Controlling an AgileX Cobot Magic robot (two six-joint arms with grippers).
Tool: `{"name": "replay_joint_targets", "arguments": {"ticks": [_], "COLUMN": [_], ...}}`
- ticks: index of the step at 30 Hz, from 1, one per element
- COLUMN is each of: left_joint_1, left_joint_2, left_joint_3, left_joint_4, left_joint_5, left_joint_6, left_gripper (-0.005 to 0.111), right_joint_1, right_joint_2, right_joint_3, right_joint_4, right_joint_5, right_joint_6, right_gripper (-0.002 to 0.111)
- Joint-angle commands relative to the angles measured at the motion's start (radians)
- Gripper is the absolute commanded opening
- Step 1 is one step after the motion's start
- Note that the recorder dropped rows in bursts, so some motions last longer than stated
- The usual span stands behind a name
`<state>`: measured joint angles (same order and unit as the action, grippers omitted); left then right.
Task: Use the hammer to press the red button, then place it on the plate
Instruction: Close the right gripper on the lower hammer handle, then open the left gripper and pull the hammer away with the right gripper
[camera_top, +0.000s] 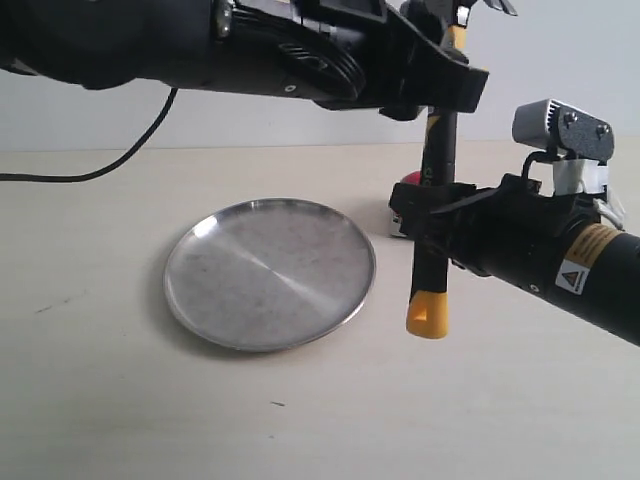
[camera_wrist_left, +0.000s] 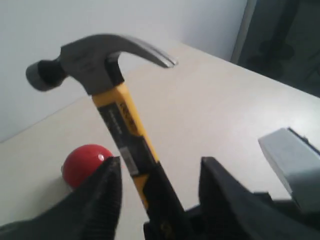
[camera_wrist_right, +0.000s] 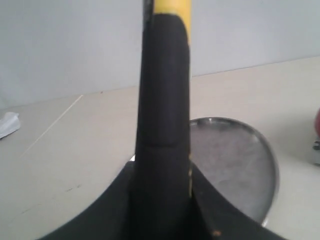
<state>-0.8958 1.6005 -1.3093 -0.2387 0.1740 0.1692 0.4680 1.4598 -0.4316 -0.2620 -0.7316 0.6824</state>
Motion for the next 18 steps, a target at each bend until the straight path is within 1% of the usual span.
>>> {"name": "replay_joint_targets", "arguments": {"ticks": [1,3,5,8,12,14,15,17,18], "left_joint_1": [0.016,0.027,0.035,0.037,0.037,0.037,0.037,0.037,0.037], "left_joint_2": [-0.05,-0.073,-0.106,-0.185,-0.325,-0.402,-0.456,-0.527,-0.578], "left_joint_3": [-0.006,0.004,0.041,0.146,0.366,0.489,0.578,0.7,0.789], "left_joint_4": [0.014,0.018,0.022,0.025,0.025,0.025,0.014,-0.006,-0.02], "left_joint_5": [0.126,0.169,0.159,0.054,-0.137,-0.261,-0.351,-0.488,-0.556], "left_joint_6": [0.008,0.008,0.011,0.011,0.011,0.011,0.011,0.011,0.011], "left_gripper": [0.02,0.0,0.0,0.0,0.0,0.0,0.0,0.0,0.0], "right_joint_1": [-0.002,-0.002,-0.002,-0.002,-0.002,-0.002,-0.002,-0.002,-0.002], "right_joint_2": [-0.061,-0.093,-0.134,-0.203,-0.306,-0.355,-0.376,-0.409,-0.423], "right_joint_3": [-0.005,-0.005,-0.005,-0.005,-0.005,-0.005,-0.005,-0.005,-0.005], "right_joint_4": [0.117,0.14,0.156,0.158,0.158,0.158,0.158,0.152,0.149], "right_joint_5": [0.001,0.045,0.093,0.183,0.322,0.392,0.428,0.487,0.508], "right_joint_6": [-0.146,-0.189,-0.211,-0.244,-0.275,-0.294,-0.296,-0.296,-0.302], "right_gripper": [0.0,0.0,0.0,0.0,0.0,0.0,0.0,0.0,0.0]}}
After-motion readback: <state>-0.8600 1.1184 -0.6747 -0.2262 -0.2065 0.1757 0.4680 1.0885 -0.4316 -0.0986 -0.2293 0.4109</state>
